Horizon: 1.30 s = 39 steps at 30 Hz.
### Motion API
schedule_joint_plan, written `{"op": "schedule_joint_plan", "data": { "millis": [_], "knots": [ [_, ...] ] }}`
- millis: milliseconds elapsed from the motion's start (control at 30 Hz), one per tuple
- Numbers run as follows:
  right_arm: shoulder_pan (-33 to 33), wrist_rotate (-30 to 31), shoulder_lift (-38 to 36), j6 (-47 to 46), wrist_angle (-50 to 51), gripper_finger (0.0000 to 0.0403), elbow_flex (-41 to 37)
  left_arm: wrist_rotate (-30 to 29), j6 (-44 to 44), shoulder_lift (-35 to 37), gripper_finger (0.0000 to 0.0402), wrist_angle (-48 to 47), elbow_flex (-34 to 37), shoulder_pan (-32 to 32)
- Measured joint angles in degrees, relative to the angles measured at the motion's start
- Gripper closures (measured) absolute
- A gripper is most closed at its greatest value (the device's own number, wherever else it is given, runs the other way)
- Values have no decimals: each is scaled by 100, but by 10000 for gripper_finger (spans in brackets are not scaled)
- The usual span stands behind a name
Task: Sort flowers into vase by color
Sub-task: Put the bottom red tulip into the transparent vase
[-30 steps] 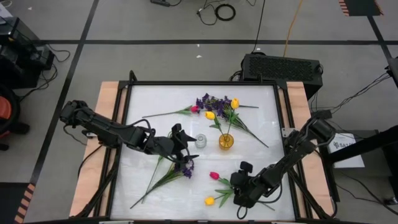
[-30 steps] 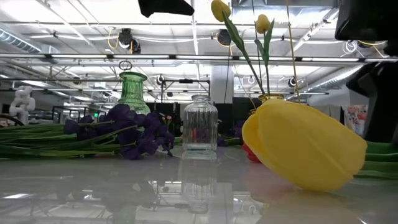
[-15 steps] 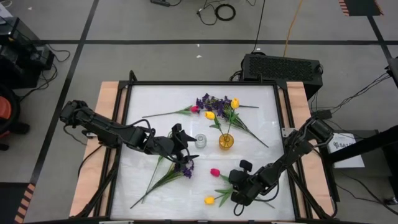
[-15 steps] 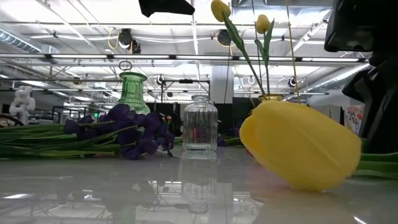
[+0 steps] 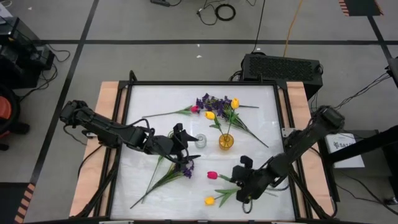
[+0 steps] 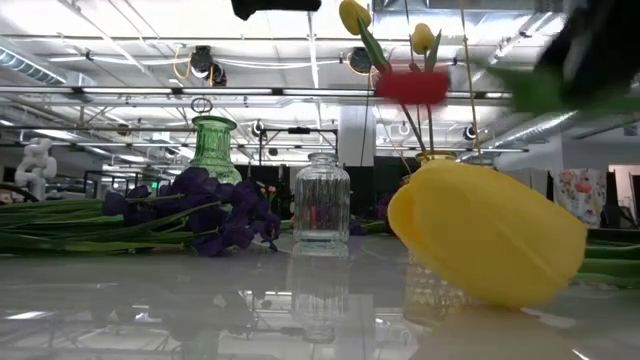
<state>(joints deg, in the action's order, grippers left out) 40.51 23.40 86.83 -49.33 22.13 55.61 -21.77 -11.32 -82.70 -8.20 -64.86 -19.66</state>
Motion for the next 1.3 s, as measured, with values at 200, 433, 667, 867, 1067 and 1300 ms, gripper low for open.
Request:
{"op": "schedule_joint_plan", "data": {
  "millis": [200,433,667,867,1067,1300],
  "knots": [
    [11,1346,-1389,1345,38,400,0,-134,477,42,86,320,1,0],
    [-190,2829,-2033,3541,-1692,402,0,-235,762,42,86,808,2,89],
    [-716,1555,-1774,5041,-3802,402,0,456,905,-101,86,1693,2,166],
    [-1279,910,-1268,5427,-4750,402,2,735,1317,-337,86,2488,4,178],
    [-1684,535,-945,5521,-5302,403,2,799,1151,-427,87,2539,4,404],
    [-1905,319,-890,5632,-5555,403,2,1410,766,-424,128,2471,2,655]
  ]
}}
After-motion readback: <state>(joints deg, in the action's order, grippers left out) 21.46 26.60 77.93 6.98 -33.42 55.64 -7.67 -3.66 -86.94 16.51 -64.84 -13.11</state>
